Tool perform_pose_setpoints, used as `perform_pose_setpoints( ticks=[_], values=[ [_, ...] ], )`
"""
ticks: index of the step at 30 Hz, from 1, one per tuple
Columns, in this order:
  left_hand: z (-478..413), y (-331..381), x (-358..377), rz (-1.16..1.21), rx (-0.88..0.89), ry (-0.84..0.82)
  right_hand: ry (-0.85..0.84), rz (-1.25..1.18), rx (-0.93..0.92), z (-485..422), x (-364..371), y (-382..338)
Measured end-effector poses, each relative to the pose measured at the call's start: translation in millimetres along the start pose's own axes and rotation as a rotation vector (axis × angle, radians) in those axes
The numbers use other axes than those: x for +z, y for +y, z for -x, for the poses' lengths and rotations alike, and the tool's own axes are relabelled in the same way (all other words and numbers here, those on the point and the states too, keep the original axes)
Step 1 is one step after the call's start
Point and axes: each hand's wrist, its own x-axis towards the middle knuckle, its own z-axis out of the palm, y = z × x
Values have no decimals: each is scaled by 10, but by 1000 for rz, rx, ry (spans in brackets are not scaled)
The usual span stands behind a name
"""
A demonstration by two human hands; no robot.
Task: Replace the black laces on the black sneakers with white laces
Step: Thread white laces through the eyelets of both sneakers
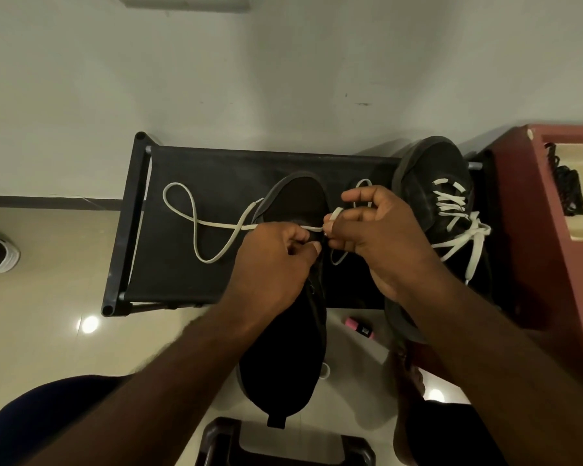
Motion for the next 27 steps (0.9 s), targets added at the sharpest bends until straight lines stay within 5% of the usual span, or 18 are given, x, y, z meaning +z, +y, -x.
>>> perform_pose_setpoints(
  ticks=[10, 17, 27],
  values=[
    [-5, 23, 49, -14, 0, 31, -54, 52, 151, -2, -25, -38],
    [-59, -2, 11, 43, -24, 75, -112, 339, -145, 88, 31, 12],
    [-55, 94, -29, 370, -244, 58, -112, 472, -270, 64, 9, 85]
  ],
)
